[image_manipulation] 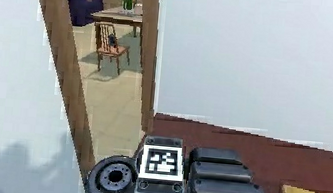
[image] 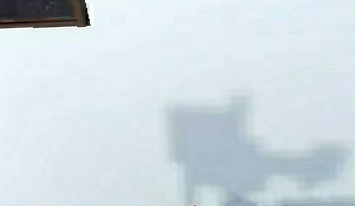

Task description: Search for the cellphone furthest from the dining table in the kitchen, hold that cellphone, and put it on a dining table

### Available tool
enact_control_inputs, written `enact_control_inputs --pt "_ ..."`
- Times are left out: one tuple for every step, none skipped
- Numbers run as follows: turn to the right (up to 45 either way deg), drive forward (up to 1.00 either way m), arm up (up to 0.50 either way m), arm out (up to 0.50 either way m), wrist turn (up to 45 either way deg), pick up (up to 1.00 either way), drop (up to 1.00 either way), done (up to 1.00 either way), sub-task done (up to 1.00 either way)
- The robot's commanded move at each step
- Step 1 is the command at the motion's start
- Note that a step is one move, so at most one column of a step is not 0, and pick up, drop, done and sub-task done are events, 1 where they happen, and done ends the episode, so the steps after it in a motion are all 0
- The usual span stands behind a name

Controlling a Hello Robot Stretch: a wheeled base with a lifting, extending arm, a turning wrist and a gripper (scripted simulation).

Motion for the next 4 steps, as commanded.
enact_control_inputs --pt "-45.0 0.0 0.0 0.0 0.0 0.0 0.0 0.0 0.0" --pt "-45.0 0.0 0.0 0.0 0.0 0.0 0.0 0.0 0.0" --pt "-15.0 0.0 0.0 0.0 0.0 0.0 0.0 0.0 0.0" --pt "0.0 0.2 0.0 0.0 0.0 0.0 0.0 0.0 0.0"
